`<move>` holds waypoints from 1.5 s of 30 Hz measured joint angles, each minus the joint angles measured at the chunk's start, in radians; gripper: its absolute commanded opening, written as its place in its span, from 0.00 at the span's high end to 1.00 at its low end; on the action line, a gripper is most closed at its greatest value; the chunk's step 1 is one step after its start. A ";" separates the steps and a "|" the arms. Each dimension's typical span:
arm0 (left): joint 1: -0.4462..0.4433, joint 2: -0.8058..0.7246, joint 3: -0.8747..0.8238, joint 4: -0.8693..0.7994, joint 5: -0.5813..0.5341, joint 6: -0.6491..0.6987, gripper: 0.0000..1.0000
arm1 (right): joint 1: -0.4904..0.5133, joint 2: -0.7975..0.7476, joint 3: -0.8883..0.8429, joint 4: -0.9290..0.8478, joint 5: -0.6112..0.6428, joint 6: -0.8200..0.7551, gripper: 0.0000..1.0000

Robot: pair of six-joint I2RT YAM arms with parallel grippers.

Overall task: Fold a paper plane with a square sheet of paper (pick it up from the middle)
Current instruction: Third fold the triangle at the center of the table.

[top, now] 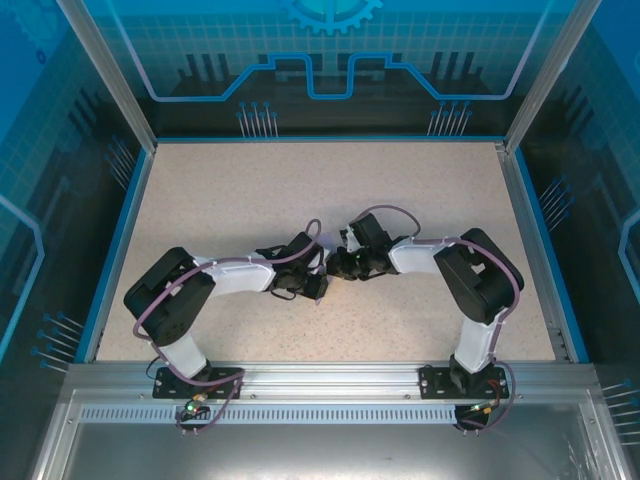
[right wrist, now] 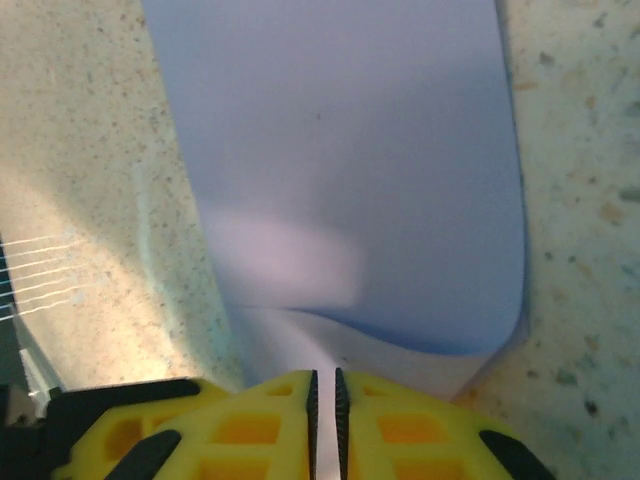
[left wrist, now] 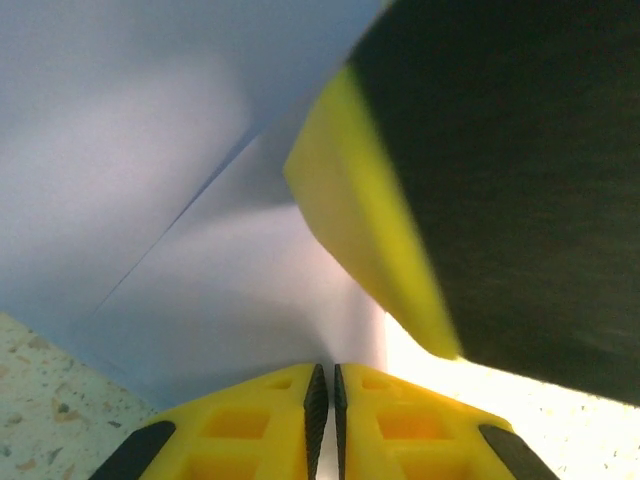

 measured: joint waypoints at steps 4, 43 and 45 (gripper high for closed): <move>-0.002 -0.002 -0.003 0.004 -0.008 0.004 0.84 | -0.014 -0.057 -0.016 0.005 -0.008 0.013 0.84; -0.076 -0.016 -0.029 0.039 -0.216 -0.081 0.86 | -0.021 0.040 0.098 -0.154 0.156 0.014 0.95; -0.076 -0.014 -0.029 0.042 -0.227 -0.083 0.86 | -0.026 0.049 0.113 -0.164 0.153 0.002 0.96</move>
